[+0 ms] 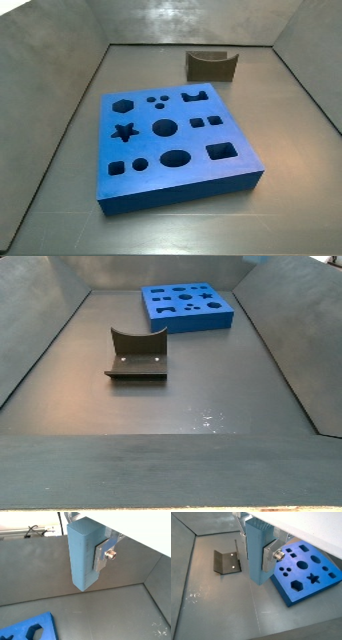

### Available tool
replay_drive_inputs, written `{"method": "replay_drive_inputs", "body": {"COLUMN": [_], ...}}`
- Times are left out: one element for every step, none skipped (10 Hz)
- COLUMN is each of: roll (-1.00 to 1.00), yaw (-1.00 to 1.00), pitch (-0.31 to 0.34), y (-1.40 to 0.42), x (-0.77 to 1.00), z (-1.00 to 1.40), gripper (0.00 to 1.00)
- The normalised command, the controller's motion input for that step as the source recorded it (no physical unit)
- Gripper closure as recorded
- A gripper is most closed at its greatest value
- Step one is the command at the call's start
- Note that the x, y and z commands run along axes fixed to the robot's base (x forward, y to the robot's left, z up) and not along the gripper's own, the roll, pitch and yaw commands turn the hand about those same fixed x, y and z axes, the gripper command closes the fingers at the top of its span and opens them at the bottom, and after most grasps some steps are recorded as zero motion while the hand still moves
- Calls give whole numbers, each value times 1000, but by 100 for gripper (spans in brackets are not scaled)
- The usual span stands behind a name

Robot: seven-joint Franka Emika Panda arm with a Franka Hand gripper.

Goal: Pick up the rectangle object. Move to above the board. Insert the rectangle object.
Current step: Move to above the board.

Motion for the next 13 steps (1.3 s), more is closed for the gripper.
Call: {"method": "replay_drive_inputs", "body": {"roll": [137,128,119,111,104,-18,-18,-32,-50,-50,-46,-47,-49], "yaw": [43,44,46,47,48,-1000,-1000,-1000,-1000,-1000,-1000,-1000,-1000], "pitch": [115,113,119,118,116,54,53,94,106,110,119,140,142], "y": [-45,-39,-33,-28,-23,-1000,-1000,-1000,-1000,-1000,-1000,-908,-741], "x": [-16,-5,0,3,4,741,751,813,824,801,817,786,646], "z": [948,797,643,489,338,-588,-636,-650,-630,-626,-634,-568,-461], "gripper": [100,100,100,100,100,100,100,100,100,100,100,100,100]}}
